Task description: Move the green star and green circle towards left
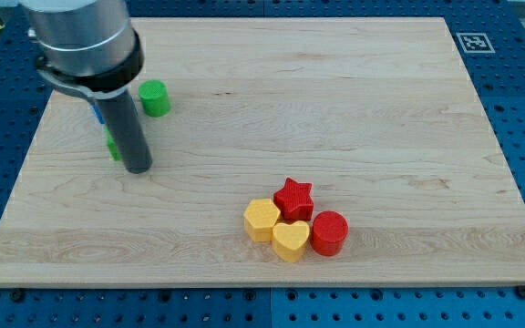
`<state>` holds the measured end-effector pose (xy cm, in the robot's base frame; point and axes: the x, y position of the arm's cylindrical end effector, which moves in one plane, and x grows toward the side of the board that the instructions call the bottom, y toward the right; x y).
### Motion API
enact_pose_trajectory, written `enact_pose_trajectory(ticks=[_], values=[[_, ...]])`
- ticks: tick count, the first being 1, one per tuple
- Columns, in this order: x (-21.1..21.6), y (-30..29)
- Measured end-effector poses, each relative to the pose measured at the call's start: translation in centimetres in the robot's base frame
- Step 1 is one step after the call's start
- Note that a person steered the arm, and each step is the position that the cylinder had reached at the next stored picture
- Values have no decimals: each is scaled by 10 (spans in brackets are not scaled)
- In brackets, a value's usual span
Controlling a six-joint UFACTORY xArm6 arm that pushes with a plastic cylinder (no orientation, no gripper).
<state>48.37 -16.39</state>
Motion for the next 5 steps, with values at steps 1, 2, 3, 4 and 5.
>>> enact_pose_trajectory(ticks=[1, 2, 3, 4, 5], values=[[-4, -7], [-11, -11], [-17, -16], [-23, -19], [-26, -18]])
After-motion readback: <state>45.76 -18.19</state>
